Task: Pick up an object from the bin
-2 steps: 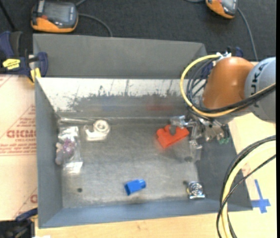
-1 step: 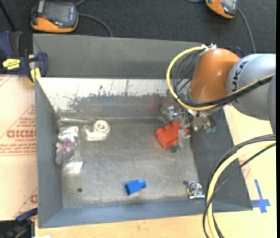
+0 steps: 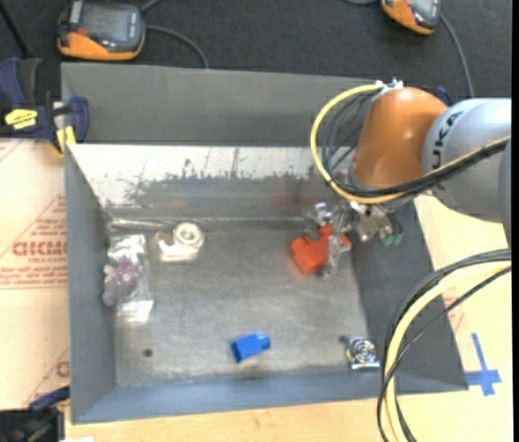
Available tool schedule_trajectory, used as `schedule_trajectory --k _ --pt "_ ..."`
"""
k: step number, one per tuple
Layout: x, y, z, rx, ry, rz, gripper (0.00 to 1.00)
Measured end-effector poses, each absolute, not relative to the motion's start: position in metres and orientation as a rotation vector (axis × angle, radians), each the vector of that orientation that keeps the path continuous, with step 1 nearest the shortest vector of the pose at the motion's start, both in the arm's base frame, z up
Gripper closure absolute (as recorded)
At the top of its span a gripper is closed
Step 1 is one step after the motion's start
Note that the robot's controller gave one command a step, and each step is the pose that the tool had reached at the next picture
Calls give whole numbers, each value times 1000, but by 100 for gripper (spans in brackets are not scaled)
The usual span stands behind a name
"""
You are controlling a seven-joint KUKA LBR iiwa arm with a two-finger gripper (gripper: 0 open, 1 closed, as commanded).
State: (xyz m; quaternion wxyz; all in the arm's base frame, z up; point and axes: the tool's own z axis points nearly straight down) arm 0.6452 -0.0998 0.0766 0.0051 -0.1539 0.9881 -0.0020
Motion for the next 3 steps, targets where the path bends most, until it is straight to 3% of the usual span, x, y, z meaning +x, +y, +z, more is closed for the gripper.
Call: schedule_trajectory --k 1,2,3 --pt "629 -145 145 305 3115 -4 100" --pt "628 -144 143 300 3120 -4 0" --pt "642 -148 132 -4 3133 -5 0"
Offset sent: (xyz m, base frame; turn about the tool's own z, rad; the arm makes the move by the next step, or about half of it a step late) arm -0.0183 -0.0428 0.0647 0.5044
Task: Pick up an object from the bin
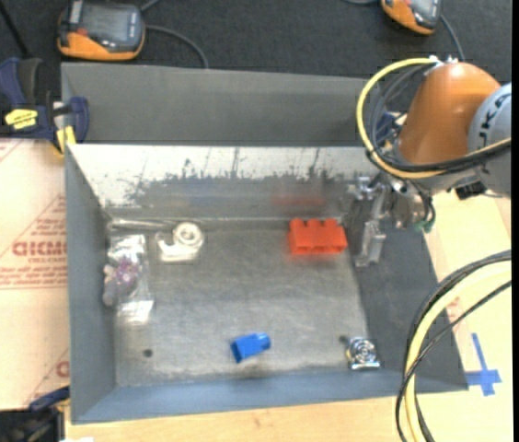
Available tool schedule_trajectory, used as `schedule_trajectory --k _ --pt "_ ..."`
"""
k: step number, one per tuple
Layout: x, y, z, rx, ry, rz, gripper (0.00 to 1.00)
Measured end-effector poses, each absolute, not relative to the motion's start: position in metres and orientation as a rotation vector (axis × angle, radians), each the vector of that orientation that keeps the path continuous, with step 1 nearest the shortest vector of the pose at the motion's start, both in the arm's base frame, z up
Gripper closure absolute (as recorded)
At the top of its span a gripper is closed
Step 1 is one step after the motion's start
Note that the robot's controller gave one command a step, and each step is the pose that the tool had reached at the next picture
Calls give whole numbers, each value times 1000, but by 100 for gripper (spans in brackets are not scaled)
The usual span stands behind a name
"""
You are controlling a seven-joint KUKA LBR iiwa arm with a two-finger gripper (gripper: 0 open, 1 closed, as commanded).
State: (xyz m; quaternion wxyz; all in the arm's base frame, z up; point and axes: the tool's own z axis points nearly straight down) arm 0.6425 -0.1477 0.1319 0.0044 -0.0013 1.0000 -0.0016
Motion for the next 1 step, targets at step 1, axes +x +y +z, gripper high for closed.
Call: schedule_trajectory --k 1 --pt "610 -110 81 -30 3138 0 0"
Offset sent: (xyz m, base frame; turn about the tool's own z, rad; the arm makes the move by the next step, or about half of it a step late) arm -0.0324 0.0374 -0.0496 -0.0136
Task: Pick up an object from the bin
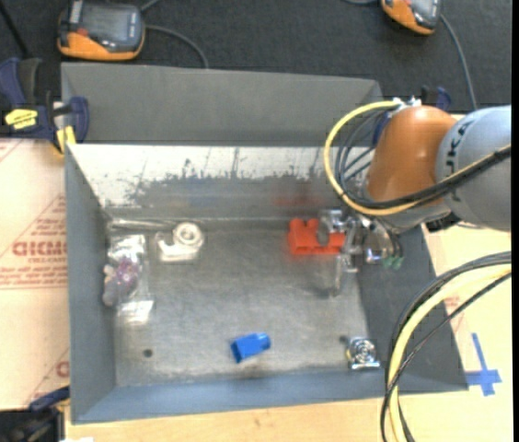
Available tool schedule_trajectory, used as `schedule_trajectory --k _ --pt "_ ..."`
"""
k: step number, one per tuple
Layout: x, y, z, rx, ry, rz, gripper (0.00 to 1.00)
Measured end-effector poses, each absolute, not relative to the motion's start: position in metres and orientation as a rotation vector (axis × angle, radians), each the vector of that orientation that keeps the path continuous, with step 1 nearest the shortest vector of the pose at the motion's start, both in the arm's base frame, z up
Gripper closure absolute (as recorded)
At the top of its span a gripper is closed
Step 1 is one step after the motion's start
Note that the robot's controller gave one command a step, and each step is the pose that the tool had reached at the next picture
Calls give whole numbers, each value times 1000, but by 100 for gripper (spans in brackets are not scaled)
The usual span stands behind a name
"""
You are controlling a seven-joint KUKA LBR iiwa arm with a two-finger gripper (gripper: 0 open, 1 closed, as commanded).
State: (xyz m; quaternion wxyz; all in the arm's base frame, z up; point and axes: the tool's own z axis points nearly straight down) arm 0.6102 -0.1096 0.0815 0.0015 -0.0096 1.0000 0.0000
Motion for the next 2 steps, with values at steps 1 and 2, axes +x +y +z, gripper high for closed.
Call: schedule_trajectory --k 1,2 --pt "644 -111 93 15 3132 -1 0" --pt "644 -111 95 14 3129 -2 100"
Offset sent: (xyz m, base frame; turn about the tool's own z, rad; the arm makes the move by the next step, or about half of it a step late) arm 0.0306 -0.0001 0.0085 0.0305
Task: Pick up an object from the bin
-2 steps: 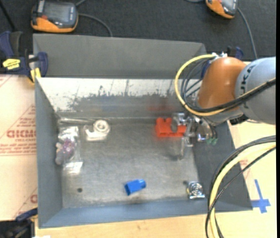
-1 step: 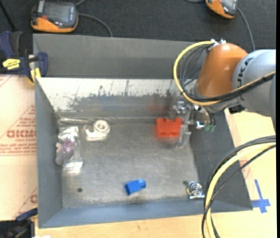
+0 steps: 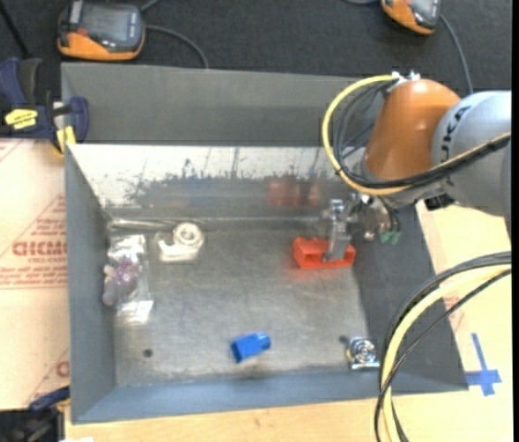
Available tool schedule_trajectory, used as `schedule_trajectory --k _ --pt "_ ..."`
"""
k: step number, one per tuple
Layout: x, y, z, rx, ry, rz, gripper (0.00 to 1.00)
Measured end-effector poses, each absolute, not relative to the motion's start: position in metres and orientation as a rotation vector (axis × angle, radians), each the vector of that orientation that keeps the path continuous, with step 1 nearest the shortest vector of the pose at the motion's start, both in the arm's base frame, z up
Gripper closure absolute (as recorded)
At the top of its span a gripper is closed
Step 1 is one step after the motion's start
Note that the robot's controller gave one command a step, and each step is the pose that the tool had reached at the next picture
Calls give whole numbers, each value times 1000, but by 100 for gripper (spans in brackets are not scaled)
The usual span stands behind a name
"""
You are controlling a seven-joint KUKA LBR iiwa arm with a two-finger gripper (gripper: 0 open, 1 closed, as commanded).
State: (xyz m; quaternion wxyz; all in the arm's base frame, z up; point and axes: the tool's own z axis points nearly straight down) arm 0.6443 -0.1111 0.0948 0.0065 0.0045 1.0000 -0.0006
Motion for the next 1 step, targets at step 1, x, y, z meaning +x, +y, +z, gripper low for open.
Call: schedule_trajectory --k 1 --pt "654 -107 218 20 3126 -3 100"
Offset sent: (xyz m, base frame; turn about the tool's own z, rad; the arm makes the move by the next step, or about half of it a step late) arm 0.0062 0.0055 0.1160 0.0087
